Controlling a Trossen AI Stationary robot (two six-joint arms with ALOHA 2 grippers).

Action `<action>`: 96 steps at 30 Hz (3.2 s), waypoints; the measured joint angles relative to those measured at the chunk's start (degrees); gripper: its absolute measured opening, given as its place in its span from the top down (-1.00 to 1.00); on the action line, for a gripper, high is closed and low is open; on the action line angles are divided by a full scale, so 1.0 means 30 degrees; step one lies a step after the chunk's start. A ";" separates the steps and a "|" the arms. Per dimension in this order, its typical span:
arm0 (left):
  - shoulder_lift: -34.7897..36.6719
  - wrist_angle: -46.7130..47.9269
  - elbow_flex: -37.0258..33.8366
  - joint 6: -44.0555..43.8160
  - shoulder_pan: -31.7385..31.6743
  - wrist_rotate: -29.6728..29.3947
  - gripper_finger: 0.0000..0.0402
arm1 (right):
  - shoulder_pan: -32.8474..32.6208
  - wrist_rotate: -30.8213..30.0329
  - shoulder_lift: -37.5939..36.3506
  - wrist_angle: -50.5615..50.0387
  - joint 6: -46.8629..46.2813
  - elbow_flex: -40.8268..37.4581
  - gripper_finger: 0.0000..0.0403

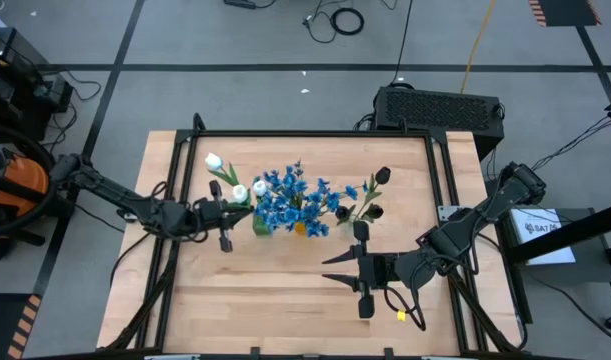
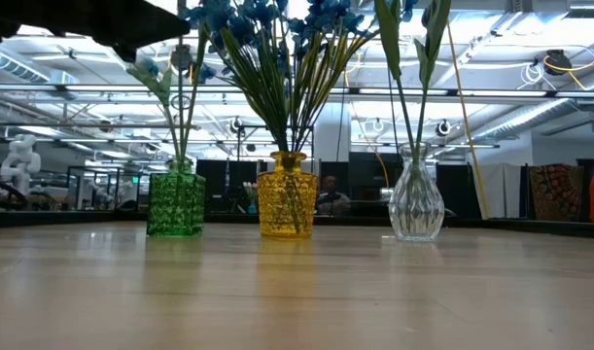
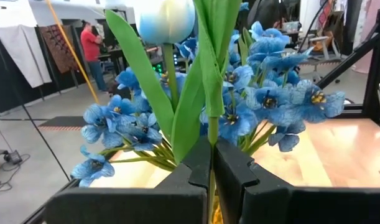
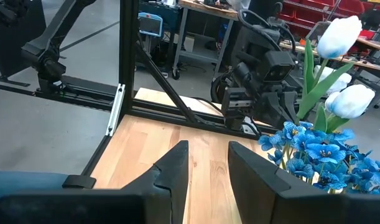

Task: Sort flowers into vase by color
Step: Put the white flower into the green vase, then return to Home Position

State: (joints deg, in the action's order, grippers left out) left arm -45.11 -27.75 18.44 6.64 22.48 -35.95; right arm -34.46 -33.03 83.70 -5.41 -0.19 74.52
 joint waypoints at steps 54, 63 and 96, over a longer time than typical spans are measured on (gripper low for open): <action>0.3037 1.7517 0.3628 -1.1039 -0.0081 0.4876 0.18 | -0.0678 0.0033 -0.0896 -0.2275 -0.0729 0.0000 0.48; 0.3459 1.7589 0.3628 -1.1105 -0.0074 0.5720 0.18 | -0.0678 0.0036 -0.1004 -0.2038 -0.0821 -0.0005 0.48; 0.6262 1.3970 0.1814 -0.4415 0.0895 0.7481 0.95 | -0.4143 0.0752 -1.0501 -0.4058 -0.3283 -0.8909 0.98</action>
State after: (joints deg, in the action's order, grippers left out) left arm -26.33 14.16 23.88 -6.61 25.17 -13.51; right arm -46.89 -30.77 52.20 -17.58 -10.03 47.80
